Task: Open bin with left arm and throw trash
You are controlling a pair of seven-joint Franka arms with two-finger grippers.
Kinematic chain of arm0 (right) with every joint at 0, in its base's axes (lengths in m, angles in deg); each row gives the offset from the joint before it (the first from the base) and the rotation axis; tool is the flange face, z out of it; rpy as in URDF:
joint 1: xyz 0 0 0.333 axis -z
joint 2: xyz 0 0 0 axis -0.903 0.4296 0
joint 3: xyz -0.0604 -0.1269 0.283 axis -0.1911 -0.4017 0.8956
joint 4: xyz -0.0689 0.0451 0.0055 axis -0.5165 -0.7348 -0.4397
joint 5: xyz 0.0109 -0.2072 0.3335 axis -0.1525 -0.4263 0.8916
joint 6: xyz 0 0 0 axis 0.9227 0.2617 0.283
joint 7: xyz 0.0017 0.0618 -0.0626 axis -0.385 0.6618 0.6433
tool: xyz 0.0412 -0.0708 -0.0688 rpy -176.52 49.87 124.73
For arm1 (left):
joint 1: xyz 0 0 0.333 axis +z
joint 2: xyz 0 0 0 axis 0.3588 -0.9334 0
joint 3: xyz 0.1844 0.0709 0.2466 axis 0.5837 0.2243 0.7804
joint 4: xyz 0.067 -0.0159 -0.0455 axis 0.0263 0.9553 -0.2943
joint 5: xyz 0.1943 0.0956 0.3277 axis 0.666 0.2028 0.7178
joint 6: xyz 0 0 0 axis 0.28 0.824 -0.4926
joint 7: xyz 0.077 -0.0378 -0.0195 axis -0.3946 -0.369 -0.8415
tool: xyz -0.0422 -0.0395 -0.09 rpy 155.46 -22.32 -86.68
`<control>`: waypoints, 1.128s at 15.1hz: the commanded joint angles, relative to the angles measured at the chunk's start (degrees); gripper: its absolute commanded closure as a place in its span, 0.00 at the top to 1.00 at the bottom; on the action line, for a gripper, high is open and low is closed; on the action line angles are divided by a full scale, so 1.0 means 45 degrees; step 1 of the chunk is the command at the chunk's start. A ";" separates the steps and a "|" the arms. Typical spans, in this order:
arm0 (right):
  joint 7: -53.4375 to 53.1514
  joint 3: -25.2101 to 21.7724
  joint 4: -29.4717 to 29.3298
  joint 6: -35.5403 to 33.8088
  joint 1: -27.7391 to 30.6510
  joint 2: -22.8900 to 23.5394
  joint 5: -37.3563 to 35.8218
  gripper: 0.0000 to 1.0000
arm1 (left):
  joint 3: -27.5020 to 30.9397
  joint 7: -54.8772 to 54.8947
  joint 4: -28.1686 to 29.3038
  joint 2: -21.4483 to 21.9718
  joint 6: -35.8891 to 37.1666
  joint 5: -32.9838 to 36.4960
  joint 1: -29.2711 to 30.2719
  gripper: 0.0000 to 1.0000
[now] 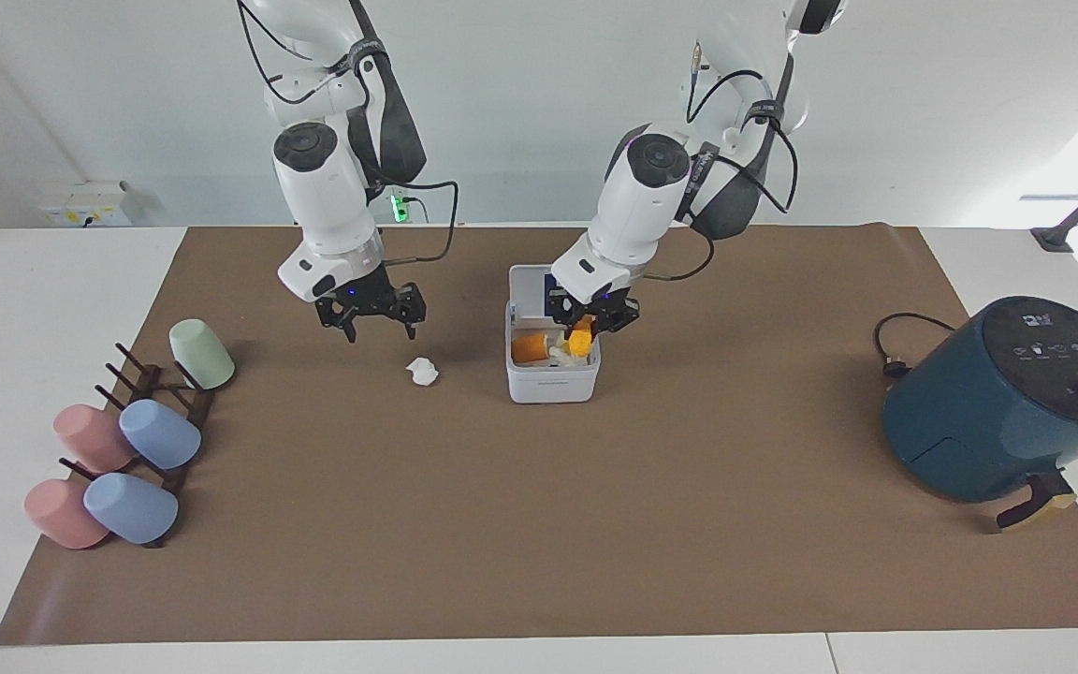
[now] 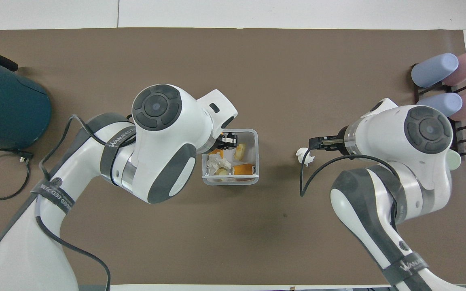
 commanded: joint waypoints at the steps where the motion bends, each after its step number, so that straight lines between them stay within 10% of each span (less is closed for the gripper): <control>1: 0.0331 0.0179 0.0533 0.1131 0.0252 0.0515 -0.0136 1.00 | 0.0199 0.0152 0.0830 0.0218 -0.0831 -0.0247 -0.0355 0.00; 8: 0.0234 0.0218 0.0986 0.3087 -0.0469 0.1881 0.0000 1.00 | 0.0199 0.0289 0.1261 0.0198 -0.1321 -0.0266 -0.0355 0.04; 10: 0.0233 0.0218 0.1025 0.3088 -0.0490 0.1882 0.0000 1.00 | 0.0199 0.0076 0.1203 0.0198 -0.1302 -0.0266 -0.0355 0.81; 11: 0.0233 0.0218 0.1044 0.3030 -0.0510 0.1863 0.0000 0.97 | 0.0199 0.0016 0.1144 0.0179 -0.1243 -0.0247 -0.0355 1.00; 12: 0.0253 0.0218 0.1064 0.2933 -0.0529 0.1843 0.0000 0.81 | 0.0199 -0.0081 0.1144 0.0179 -0.1224 -0.0266 -0.0355 1.00; 14: 0.0272 0.0218 0.1064 0.2873 -0.0588 0.1823 0.0000 0.13 | 0.0199 -0.0238 0.1086 0.0179 -0.1184 -0.0266 -0.0374 1.00; 17: 0.0175 0.0218 0.1045 0.2990 -0.0744 0.1843 0.0000 0.00 | 0.0199 -0.0374 0.0891 0.0257 -0.0893 -0.0325 -0.0316 1.00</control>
